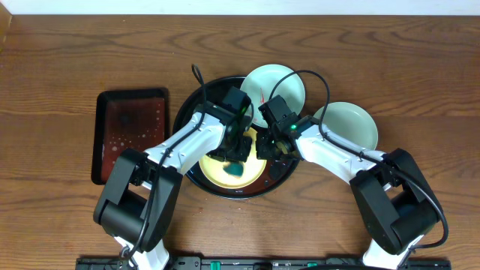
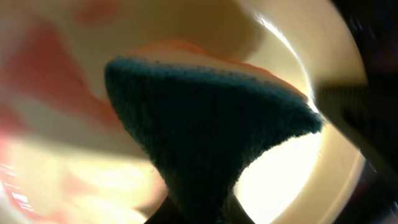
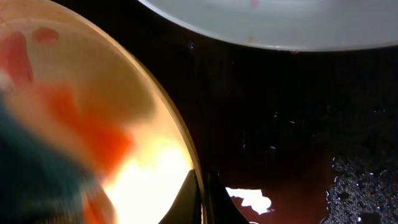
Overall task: Clean dirty plates on tray and stack at the side
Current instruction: 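Scrub the yellow plate with the sponge in the left gripper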
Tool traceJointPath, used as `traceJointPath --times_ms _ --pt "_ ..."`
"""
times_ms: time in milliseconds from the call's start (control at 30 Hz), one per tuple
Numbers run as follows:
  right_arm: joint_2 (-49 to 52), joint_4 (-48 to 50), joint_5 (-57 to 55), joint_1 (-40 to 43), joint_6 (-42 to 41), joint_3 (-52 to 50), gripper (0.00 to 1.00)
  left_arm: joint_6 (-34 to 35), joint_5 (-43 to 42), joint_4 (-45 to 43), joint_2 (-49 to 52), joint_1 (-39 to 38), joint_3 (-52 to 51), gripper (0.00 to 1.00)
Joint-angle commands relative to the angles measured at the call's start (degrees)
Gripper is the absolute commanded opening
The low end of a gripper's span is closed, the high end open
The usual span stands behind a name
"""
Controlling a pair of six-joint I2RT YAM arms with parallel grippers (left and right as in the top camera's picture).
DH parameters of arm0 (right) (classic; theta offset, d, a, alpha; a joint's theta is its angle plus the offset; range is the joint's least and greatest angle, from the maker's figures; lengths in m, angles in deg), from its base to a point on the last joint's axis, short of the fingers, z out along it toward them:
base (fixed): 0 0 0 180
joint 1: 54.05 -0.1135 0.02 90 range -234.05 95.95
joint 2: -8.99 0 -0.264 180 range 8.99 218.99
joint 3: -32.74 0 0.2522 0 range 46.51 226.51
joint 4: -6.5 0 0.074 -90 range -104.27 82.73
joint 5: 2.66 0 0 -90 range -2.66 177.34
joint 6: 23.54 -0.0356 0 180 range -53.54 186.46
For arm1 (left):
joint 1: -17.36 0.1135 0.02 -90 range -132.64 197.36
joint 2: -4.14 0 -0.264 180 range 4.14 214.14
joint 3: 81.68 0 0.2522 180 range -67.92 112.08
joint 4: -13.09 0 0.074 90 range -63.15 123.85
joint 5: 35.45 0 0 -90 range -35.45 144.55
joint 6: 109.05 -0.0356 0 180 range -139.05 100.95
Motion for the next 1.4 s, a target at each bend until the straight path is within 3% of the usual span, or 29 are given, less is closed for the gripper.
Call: traceJointPath --times_ms 0,100,200,333,500,633,767,967,1133,1267,1367 --pt "1.44 -0.15 -1.66 0.07 0.68 -0.11 0.01 4.55 15.50 -1.90 1.42 0.48 -0.17 0.07" --pt "1.44 -0.17 -1.66 0.07 0.68 -0.11 0.01 8.70 22.69 -1.29 2.14 0.50 -0.17 0.07" --pt "1.44 -0.15 -1.66 0.07 0.68 -0.11 0.01 9.18 21.79 1.57 2.45 0.35 -0.17 0.08" --pt "1.44 -0.15 -1.66 0.07 0.68 -0.11 0.01 5.44 10.84 7.65 2.56 0.28 -0.17 0.07" --pt "1.44 -0.20 -1.66 0.07 0.70 -0.11 0.01 -8.74 -9.16 8.74 2.56 0.28 -0.17 0.07" --pt "1.44 -0.20 -1.66 0.07 0.72 -0.11 0.01 -10.69 -10.69 7.13 2.56 0.28 -0.17 0.07" --pt "1.44 -0.15 -1.66 0.09 0.70 -0.11 0.01 -9.35 -6.40 3.23 2.56 0.48 -0.17 0.08" --pt "1.44 -0.20 -1.66 0.09 0.70 -0.11 0.01 -0.17 13.81 -1.66 2.99 0.50 -0.17 0.07" --pt "1.44 -0.22 -1.66 0.09 0.72 -0.11 0.01 9.40 28.72 -0.24 4.57 0.50 -0.17 0.07" --pt "1.44 -0.22 -1.66 0.09 0.72 -0.11 0.01 14.40 30.29 3.69 5.38 0.50 -0.17 0.07" --pt "1.44 -0.24 -1.66 0.09 0.72 -0.11 0.01 14.45 27.52 6.75 5.38 0.35 -0.17 0.07"
